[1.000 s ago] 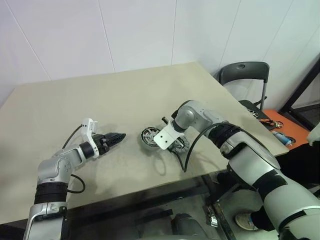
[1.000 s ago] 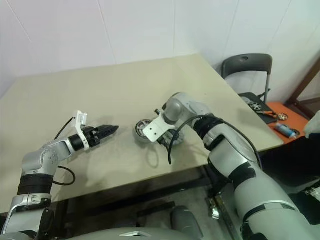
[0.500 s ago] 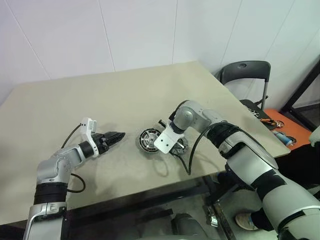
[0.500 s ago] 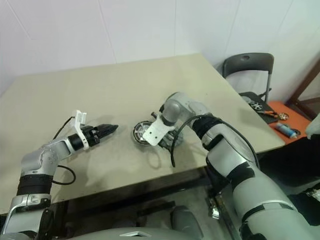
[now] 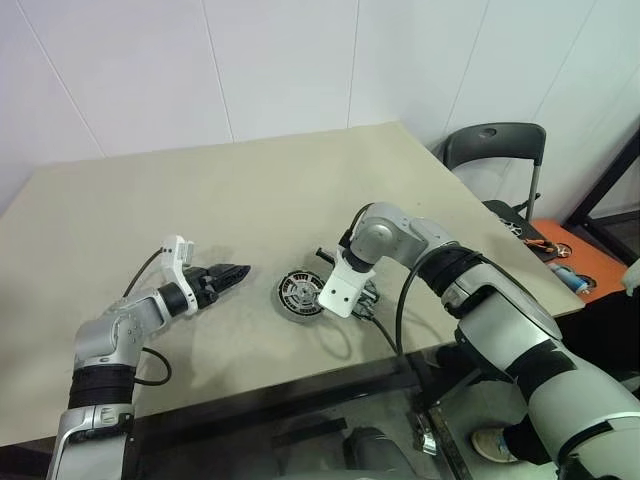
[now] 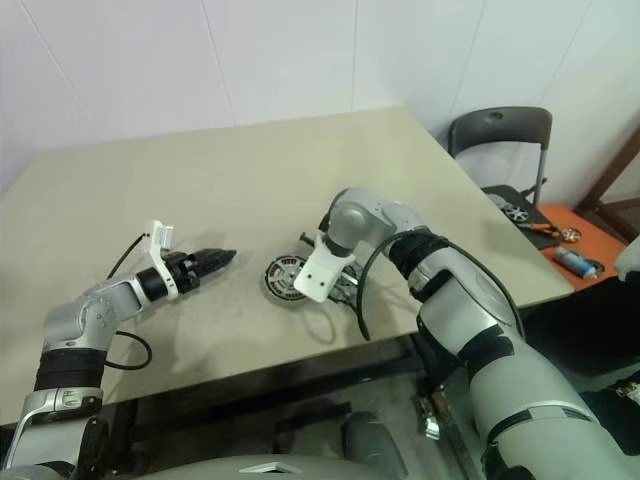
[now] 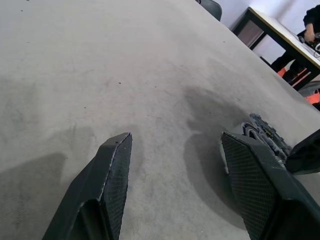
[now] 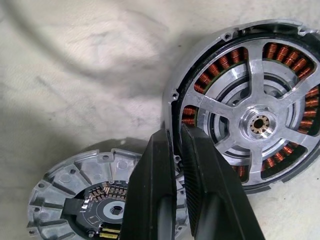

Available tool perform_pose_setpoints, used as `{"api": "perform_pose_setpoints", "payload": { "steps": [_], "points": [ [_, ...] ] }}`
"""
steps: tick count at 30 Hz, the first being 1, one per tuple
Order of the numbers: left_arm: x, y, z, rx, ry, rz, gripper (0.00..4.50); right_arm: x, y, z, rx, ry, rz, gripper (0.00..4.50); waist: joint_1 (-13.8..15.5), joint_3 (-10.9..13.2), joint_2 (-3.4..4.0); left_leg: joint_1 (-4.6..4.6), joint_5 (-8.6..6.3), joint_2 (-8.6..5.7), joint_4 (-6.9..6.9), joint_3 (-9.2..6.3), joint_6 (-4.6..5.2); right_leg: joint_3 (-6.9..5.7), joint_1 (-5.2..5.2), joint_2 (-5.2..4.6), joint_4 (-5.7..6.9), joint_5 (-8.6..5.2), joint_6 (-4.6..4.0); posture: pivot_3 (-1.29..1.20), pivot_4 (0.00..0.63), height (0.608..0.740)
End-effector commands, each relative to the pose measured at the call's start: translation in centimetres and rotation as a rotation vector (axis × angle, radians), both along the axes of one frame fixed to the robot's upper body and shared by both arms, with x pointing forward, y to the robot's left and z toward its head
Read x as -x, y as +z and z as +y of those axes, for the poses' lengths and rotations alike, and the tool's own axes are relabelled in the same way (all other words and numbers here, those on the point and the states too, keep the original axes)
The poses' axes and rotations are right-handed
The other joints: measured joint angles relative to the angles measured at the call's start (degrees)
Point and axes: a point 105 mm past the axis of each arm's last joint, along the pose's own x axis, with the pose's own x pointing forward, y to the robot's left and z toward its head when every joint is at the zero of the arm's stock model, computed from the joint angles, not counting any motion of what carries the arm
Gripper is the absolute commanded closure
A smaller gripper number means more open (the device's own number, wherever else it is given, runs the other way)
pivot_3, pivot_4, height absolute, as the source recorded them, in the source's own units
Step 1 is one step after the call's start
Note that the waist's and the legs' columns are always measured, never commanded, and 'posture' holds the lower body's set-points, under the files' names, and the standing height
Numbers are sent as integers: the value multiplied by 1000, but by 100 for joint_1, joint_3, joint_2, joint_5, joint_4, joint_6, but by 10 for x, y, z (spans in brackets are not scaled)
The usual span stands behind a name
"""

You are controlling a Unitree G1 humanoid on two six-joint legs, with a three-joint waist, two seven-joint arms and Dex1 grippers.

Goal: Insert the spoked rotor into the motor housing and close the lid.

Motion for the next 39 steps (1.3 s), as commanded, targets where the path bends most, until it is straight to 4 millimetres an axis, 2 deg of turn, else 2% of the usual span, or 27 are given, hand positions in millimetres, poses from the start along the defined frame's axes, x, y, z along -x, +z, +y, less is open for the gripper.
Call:
{"api": "perform_pose_setpoints", "payload": {
  "steps": [1,3,5,7,11,17,23,27,29,31,34,36,39],
  "points": [
    [-1,12,1,3,6,-50,1445,-7,18,6,-27,24,-62,4437,0,0,0,0,0,0,0,0,0,0,0,0,0,0,0,0,0,740],
    [0,12,0,4,7,-50,1445,-8,19,7,-32,19,-63,4437,1,0,0,0,0,0,1,0,0,0,0,0,1,0,0,0,0,740],
    [0,12,0,6,8,-49,1445,-12,20,8,-31,-6,-75,3815,0,0,0,1,0,0,2,-1,0,0,1,0,2,0,0,0,0,740],
    [0,11,0,8,8,-48,1445,-17,22,10,-37,-47,-87,3407,0,0,0,2,0,0,3,0,0,0,1,0,4,0,0,0,0,740],
    [-1,11,1,9,8,-44,1445,-16,25,10,-28,-89,-44,3407,0,0,0,3,0,0,2,0,0,0,1,1,4,0,-1,0,0,740],
    [-3,12,-1,16,7,-46,1445,-6,30,-4,-14,-127,47,3407,14,0,0,1,0,0,3,0,0,0,2,0,3,0,0,0,0,740],
    [-5,11,-1,19,6,-46,1445,14,51,-5,-126,-268,248,3407,2,0,1,2,0,0,4,-2,0,-1,3,0,2,0,1,0,0,740],
    [-6,16,-1,29,6,-61,1445,12,83,-1,-444,-645,589,3407,32,0,1,3,0,1,5,-3,0,-2,2,2,7,0,0,0,0,740],
    [-6,22,-1,33,1,-74,1445,0,93,-17,-678,-869,684,3407,80,-1,-1,0,0,1,7,-9,0,-6,4,1,6,0,0,0,0,740],
    [-4,25,-2,33,-10,-81,1445,-6,96,-32,-834,-1034,731,3407,186,-3,-4,0,0,0,8,-8,0,-8,6,0,0,0,0,0,0,740],
    [-1,23,-2,22,-24,-65,1445,-10,93,-56,-1080,-1211,660,3407,252,-3,-4,-9,0,-2,6,-4,0,-8,1,-2,-6,-2,2,0,0,740],
    [0,22,-1,16,-29,-55,1445,-7,92,-65,-1175,-1288,654,3407,252,2,3,-13,-1,-2,2,3,1,-5,-5,-2,-5,-7,10,0,0,740],
    [1,24,-7,7,-70,-45,1445,2,71,-101,-1421,-1555,540,3407,248,-2,-2,-11,-1,1,-3,9,1,0,-7,3,-5,-16,23,0,0,740]
  ]
}}
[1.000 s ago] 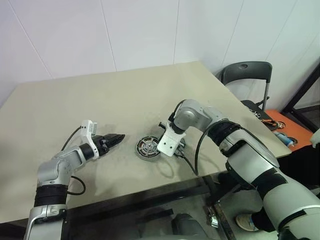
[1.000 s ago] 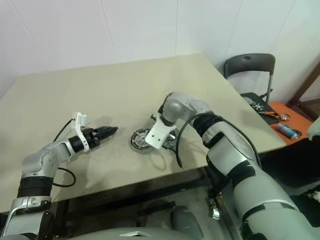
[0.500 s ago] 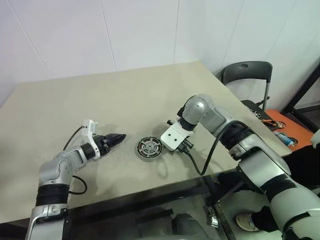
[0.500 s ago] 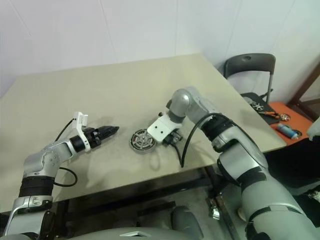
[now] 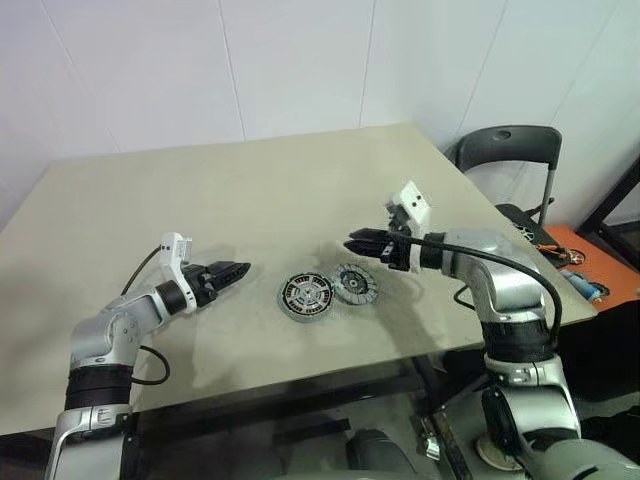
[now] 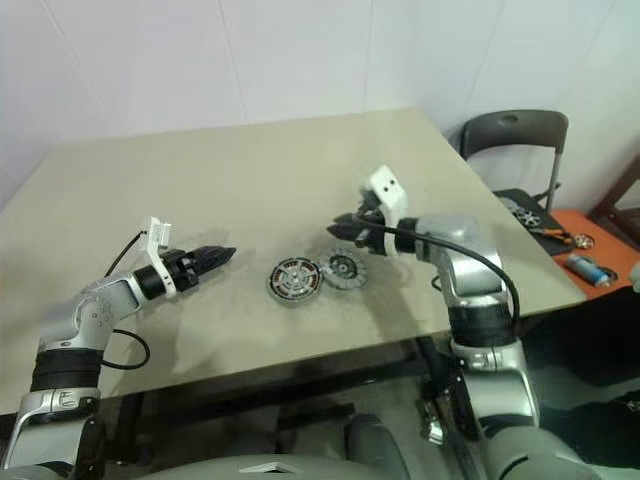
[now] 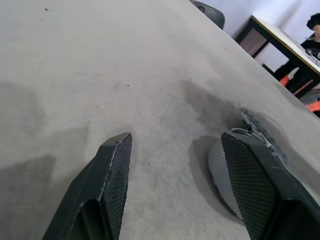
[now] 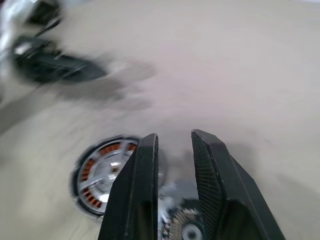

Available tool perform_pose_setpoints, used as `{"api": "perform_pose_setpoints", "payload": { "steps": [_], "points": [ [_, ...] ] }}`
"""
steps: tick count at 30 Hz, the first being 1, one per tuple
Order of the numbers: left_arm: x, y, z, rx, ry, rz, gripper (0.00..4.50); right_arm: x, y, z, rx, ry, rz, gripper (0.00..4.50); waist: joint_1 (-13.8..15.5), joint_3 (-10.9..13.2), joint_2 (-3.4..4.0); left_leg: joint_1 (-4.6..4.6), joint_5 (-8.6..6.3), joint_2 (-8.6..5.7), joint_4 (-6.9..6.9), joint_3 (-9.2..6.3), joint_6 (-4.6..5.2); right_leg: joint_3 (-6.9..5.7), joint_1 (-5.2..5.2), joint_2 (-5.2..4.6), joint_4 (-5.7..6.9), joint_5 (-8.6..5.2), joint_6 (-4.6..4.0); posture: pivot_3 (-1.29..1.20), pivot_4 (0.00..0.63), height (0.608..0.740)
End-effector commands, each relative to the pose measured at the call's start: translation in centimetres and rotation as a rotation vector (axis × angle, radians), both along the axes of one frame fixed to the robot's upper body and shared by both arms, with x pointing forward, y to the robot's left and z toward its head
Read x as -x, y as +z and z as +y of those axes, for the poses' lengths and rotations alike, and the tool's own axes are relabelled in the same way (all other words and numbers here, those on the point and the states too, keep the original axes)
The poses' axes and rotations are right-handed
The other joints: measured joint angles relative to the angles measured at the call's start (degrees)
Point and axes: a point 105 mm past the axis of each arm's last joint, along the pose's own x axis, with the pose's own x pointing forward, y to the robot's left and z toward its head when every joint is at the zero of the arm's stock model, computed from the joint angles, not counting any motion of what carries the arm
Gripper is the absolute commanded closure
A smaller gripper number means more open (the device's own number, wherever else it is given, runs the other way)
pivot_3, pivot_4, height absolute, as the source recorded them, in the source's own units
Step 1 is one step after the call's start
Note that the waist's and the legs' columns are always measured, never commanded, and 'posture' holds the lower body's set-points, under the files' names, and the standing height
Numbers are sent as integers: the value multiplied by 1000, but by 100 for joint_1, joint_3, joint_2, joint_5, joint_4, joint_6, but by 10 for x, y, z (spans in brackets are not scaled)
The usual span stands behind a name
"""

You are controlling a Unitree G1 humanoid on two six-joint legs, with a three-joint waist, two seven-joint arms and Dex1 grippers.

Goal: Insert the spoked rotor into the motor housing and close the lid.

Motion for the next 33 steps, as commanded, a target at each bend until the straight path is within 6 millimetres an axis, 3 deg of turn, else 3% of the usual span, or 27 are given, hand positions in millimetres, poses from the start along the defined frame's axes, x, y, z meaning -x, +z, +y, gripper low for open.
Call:
{"api": "perform_pose_setpoints", "payload": {
  "steps": [1,6,9,14,18,27,33],
  "points": [
    [-1,17,-4,-7,-46,-43,1445,12,-1,-33,-94,-313,-38,3407,16,-1,-2,3,-1,1,-3,-1,1,-1,1,2,-1,-2,2,0,0,740],
    [-6,22,-11,-17,-80,-43,1445,39,-29,-52,-378,-497,242,3407,-1,4,6,4,-1,0,12,18,1,15,4,0,-1,-13,-12,0,0,740],
    [-7,20,-14,-25,-96,-35,1445,58,-50,-49,-358,-494,336,3044,-26,3,6,16,-1,1,8,15,1,12,12,3,2,-15,-16,0,0,740],
    [-7,21,-19,-29,-111,-35,1445,64,-60,-40,-430,-498,404,1474,-119,7,13,13,-1,2,2,24,1,19,6,3,-2,-15,-16,0,0,740],
    [-5,21,-17,-33,-109,-31,1445,61,-85,-35,-398,-529,528,105,-100,7,12,14,-1,4,1,23,1,18,6,4,-4,-16,-16,0,0,740],
    [-2,26,-10,-37,-95,-38,1445,59,-90,-15,-464,-431,599,105,-124,7,11,10,-2,5,-10,24,2,18,8,3,-27,-16,-16,0,0,740],
    [-2,27,-6,-44,-84,-39,1445,65,-70,10,-620,-293,664,105,-127,14,22,5,-2,8,-15,22,2,15,5,5,-32,-16,-16,0,0,740]
  ]
}}
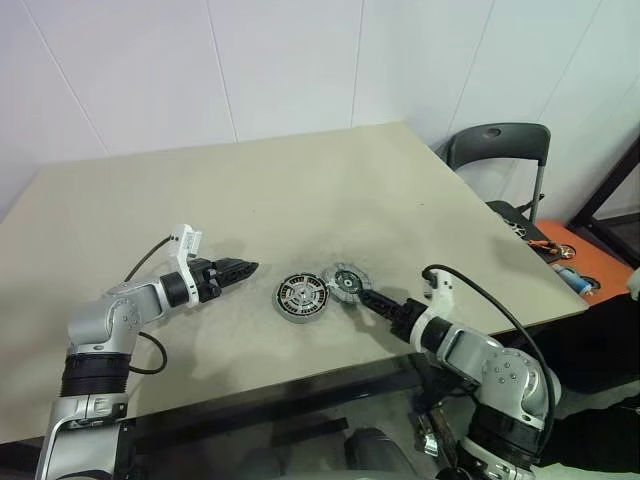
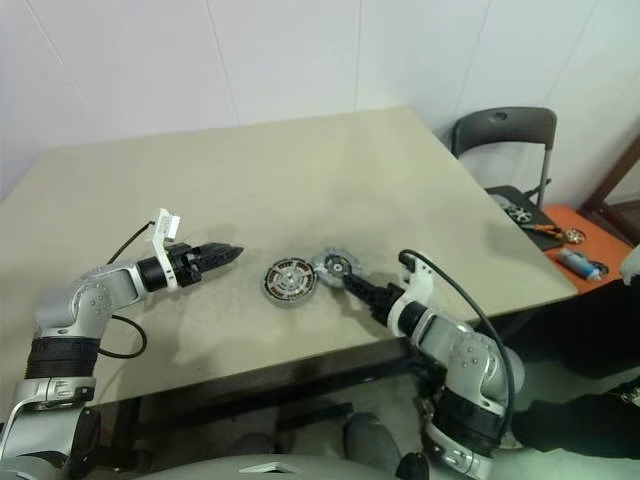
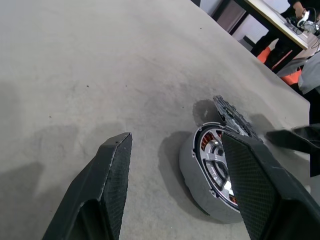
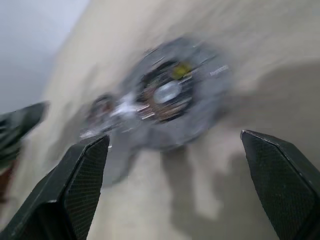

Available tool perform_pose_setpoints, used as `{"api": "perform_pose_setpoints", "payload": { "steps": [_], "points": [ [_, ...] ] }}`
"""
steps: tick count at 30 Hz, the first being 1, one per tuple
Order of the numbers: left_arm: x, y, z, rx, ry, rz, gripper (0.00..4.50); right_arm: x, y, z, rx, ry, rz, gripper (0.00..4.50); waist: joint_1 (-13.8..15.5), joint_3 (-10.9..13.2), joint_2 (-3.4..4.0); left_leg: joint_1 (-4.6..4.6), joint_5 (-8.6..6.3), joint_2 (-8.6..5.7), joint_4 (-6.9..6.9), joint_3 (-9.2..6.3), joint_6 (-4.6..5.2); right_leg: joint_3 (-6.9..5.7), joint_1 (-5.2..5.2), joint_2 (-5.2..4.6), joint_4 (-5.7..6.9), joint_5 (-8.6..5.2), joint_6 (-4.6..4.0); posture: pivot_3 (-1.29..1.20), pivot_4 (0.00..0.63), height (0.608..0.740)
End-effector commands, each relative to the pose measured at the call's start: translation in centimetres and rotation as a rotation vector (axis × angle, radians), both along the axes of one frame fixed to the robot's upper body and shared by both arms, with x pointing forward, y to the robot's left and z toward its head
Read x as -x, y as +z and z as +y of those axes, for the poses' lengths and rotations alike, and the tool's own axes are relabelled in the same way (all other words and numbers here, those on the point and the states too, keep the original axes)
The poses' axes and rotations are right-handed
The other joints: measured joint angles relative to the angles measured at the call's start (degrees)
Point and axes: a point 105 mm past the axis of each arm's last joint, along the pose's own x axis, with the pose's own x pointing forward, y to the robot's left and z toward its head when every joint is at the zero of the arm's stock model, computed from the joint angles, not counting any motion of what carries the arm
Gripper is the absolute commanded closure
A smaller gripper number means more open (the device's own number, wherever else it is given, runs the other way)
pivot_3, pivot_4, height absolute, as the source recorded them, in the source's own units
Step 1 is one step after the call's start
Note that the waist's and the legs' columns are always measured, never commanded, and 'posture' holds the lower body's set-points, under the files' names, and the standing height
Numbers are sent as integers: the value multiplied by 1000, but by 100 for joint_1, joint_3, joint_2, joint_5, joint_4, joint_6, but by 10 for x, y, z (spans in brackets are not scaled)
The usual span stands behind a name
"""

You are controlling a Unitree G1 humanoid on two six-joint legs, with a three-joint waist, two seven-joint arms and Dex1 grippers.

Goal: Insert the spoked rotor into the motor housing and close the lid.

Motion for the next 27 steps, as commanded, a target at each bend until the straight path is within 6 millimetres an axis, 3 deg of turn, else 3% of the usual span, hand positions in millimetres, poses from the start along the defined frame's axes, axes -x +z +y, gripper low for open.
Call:
{"api": "perform_pose_setpoints", "payload": {
  "steps": [1,4,10,16,27],
  "points": [
    [-1,14,4,-5,6,-49,1445,3,26,24,-164,78,-44,105,16,0,0,-1,0,0,0,0,0,0,1,-1,-3,0,0,0,0,740],
    [-1,13,3,-9,5,-47,1445,6,25,30,-184,108,-1,105,42,0,1,-6,-2,0,-5,-2,4,-2,1,-1,-16,0,0,0,0,740],
    [-2,11,2,-13,6,-47,1445,0,2,18,-124,37,107,105,49,0,0,-18,-5,0,-8,-1,8,-3,-1,-3,-37,1,1,0,0,740],
    [2,8,2,-14,13,-41,1445,4,-2,8,-137,-6,133,105,60,-1,-1,-18,-7,0,-8,-2,11,-4,0,-3,-38,1,1,0,0,740],
    [-1,10,-2,-13,11,-44,1445,-26,-1,22,-171,-88,131,105,29,-1,-1,-4,-7,0,12,-1,10,-4,19,-3,-44,2,2,0,0,740]
  ]
}}
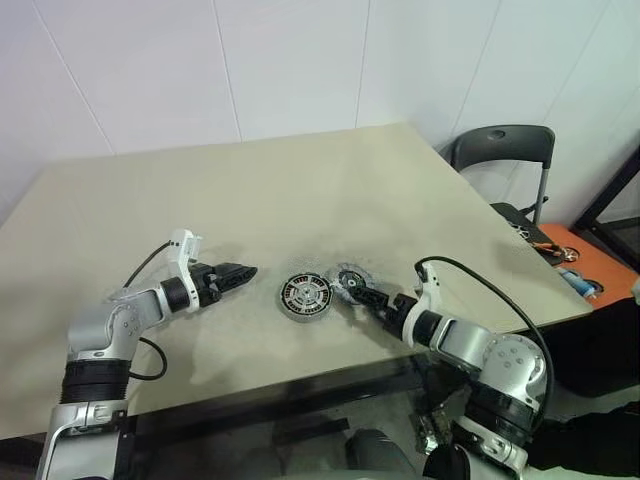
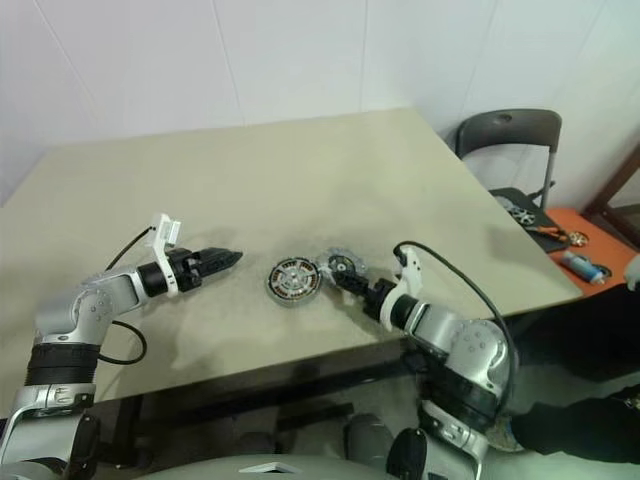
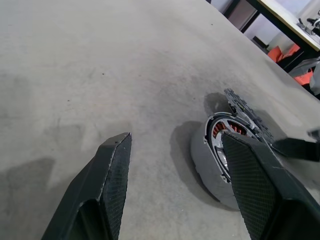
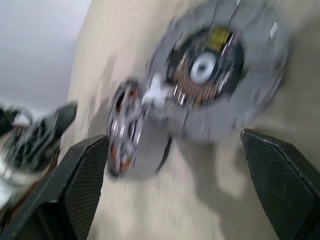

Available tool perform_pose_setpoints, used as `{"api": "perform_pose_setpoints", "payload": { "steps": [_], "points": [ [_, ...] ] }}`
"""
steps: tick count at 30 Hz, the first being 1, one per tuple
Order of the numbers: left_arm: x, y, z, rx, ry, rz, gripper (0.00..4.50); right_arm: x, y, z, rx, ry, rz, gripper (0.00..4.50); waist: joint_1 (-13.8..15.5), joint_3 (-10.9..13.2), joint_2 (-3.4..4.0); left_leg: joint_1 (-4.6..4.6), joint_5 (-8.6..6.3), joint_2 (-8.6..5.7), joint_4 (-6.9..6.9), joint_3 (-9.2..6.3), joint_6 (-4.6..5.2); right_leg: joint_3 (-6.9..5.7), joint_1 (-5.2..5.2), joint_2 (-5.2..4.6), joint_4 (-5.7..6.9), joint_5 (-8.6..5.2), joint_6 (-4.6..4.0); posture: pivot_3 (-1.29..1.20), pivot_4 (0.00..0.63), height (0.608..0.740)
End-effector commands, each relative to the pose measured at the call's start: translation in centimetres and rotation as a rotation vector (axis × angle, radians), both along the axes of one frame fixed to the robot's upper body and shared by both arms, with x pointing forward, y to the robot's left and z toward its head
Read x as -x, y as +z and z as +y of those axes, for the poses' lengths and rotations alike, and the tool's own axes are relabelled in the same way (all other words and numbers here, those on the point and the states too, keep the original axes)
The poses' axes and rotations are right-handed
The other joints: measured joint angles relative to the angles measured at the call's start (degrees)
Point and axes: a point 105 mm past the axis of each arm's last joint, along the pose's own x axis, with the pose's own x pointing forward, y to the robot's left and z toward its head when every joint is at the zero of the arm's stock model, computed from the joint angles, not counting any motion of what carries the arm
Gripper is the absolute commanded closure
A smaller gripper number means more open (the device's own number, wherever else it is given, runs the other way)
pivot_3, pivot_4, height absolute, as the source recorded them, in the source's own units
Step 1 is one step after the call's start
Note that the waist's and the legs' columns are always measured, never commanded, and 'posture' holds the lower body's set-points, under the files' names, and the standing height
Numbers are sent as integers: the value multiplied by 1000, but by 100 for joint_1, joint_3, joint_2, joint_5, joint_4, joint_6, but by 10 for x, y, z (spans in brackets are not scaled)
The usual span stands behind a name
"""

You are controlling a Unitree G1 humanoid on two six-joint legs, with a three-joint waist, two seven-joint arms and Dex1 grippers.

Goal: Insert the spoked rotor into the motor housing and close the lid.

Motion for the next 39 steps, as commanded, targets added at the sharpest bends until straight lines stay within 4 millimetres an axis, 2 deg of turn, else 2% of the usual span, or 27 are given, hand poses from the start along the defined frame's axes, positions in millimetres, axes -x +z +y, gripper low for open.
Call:
{"api": "perform_pose_setpoints", "payload": {
  "steps": [1,6,14,17,22,27,32,36,39],
  "points": [
    [-4,17,-3,2,-15,-59,1445,-11,2,20,-89,-52,5,105,-1,0,0,0,0,0,-1,-1,0,0,0,0,0,0,0,0,0,740],
    [-5,16,-4,2,-14,-59,1445,-18,1,22,-92,-79,10,105,-2,0,1,-10,0,0,-19,-1,1,0,-12,0,-3,2,2,0,0,740],
    [-7,14,-3,5,-9,-58,1445,-18,5,21,-90,-70,-27,105,-1,2,4,-17,-2,0,-20,-1,3,0,-20,0,-3,2,2,0,0,740],
    [-8,16,-4,7,-10,-60,1445,-17,12,21,-64,-47,-92,664,-2,3,4,-20,-2,0,-23,-1,3,0,-23,0,-4,1,2,0,0,740],
    [-9,17,-5,12,-9,-65,1445,-12,21,28,-30,18,-152,2428,-10,3,6,-91,-1,0,-12,-1,4,1,-90,1,6,15,17,0,0,740],
    [-9,17,-7,17,-10,-66,1445,-12,40,31,9,76,-260,2428,10,4,8,-96,-1,1,-16,-2,4,1,-103,2,13,19,16,0,0,740],
    [-9,15,-7,19,-7,-65,1445,-13,62,43,184,200,-441,2428,11,4,8,-98,-1,0,-11,0,4,1,-103,1,10,15,20,0,0,740],
    [-9,15,-9,20,-9,-65,1445,-18,59,39,248,205,-462,2428,13,4,7,-95,-1,1,-14,-1,4,1,-103,4,13,16,20,0,0,740],
    [-9,16,-8,22,-7,-67,1445,-21,46,30,285,180,-426,2428,23,3,5,-99,-1,0,-10,0,4,2,-102,2,10,17,19,0,0,740]
  ]
}}
